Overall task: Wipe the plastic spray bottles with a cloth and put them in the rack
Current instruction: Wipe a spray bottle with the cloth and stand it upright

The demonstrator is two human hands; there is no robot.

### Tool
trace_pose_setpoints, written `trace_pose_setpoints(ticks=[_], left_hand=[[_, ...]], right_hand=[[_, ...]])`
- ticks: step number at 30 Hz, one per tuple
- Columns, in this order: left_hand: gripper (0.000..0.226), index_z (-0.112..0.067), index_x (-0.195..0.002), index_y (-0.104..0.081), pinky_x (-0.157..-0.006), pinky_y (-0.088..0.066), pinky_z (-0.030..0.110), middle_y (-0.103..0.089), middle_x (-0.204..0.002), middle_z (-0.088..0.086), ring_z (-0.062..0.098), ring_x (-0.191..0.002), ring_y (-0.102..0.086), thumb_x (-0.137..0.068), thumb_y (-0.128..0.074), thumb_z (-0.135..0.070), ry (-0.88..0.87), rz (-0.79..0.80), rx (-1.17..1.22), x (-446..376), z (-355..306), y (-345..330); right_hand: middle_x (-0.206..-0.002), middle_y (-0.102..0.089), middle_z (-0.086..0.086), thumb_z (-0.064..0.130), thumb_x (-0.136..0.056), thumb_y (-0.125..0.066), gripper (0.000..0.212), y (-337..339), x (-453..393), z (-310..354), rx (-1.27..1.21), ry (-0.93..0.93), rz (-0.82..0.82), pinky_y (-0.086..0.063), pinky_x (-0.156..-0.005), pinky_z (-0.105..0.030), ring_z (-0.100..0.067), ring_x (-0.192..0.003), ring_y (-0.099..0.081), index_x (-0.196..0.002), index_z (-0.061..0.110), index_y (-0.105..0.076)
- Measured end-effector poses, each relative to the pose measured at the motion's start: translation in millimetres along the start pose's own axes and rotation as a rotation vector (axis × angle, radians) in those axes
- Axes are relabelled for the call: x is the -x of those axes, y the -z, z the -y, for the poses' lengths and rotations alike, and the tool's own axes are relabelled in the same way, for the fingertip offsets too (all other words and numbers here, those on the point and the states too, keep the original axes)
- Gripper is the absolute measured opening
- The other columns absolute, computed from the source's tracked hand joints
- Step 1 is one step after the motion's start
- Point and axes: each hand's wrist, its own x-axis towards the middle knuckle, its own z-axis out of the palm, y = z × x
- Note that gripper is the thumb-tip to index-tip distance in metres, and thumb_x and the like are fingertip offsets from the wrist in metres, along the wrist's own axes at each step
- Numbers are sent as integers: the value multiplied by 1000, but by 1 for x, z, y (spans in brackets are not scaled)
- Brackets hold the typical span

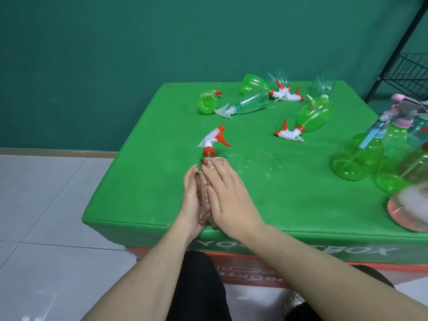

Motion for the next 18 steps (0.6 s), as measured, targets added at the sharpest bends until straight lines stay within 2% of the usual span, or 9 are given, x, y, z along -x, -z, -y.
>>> trace_pose_setpoints(ticks=[1,5,7,11,14,16,18], left_hand=[[93,-21,-151,-40,-103,-52,44,-64,-137,14,29,-125,-63,-78,-74,-67,-16,-16,14,0,0,-1],[68,-18,-144,-44,-89,-61,37,-74,-116,13,25,-105,-72,-84,-64,-42,-96,1,155,2,0,-3],[66,-15,-144,-44,-93,-59,39,-74,-115,14,25,-105,-72,-85,-65,-37,-93,16,186,4,0,-3],[72,-12,-148,-42,-111,-46,50,-66,-131,20,31,-121,-64,-87,-69,-39,-67,20,168,2,0,-1],[84,-14,-149,-46,-102,-54,39,-60,-141,16,29,-130,-59,-82,-76,-54,-45,93,53,1,2,1],[77,-17,-148,-50,-91,-59,32,-63,-140,11,23,-124,-64,-83,-69,-54,-43,97,17,2,1,0],[70,-18,-147,-51,-91,-59,35,-64,-138,11,19,-118,-67,-85,-62,-50,-30,97,31,4,0,-1]], right_hand=[[-166,-25,-1,35,-106,-23,54,-1,4,-1,4,8,3,-15,-126,-45,-19,-156,-12,-156,21,-36],[-165,-28,2,33,-106,-30,50,-5,20,-4,-30,45,-10,-17,-126,-46,-18,-156,-12,-154,25,-39],[-164,-29,3,32,-106,-33,49,-5,24,-6,-75,47,-29,-16,-127,-43,-15,-156,-11,-153,25,-41],[-166,-24,7,32,-106,-34,50,-4,20,-4,-93,22,-32,-9,-128,-37,-9,-156,-4,-156,26,-36],[-166,-25,4,34,-106,-28,52,3,5,1,-87,2,-65,-7,-128,-35,-10,-156,-5,-156,21,-36],[-164,-30,1,34,-106,-26,53,8,-10,3,-109,-20,-77,-8,-128,-34,-14,-155,-11,-155,18,-39],[-163,-32,-1,34,-106,-27,53,12,-25,4,-128,-63,-46,-12,-127,-36,-17,-154,-17,-154,16,-41]])
